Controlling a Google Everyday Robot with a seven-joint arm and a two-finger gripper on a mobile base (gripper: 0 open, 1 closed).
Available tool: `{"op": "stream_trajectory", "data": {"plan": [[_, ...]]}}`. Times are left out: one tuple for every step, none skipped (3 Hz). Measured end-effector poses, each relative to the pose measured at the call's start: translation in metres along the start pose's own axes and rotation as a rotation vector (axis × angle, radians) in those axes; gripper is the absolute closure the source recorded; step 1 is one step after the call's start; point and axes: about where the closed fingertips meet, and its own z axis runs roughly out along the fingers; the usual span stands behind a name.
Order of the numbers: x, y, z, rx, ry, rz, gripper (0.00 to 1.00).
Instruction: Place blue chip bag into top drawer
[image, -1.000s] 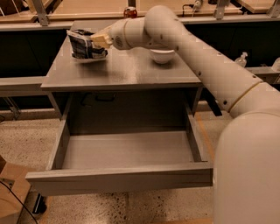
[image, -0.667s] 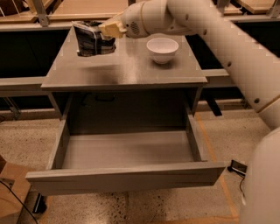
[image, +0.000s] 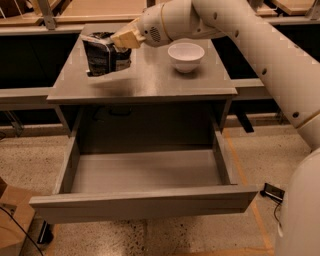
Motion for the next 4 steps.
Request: {"op": "stream_trajectory", "data": {"plan": [[0.001, 0.014, -0.002, -0.032, 0.023, -0.002, 1.0], [-0.01, 0.058, -0.033, -0.025, 0.028, 0.005, 1.0], [-0.003, 0.098, -0.052, -0.001, 0.02, 0.041, 1.0], [0.04, 0.128, -0.057, 0.01, 0.018, 0.143, 1.0]]}}
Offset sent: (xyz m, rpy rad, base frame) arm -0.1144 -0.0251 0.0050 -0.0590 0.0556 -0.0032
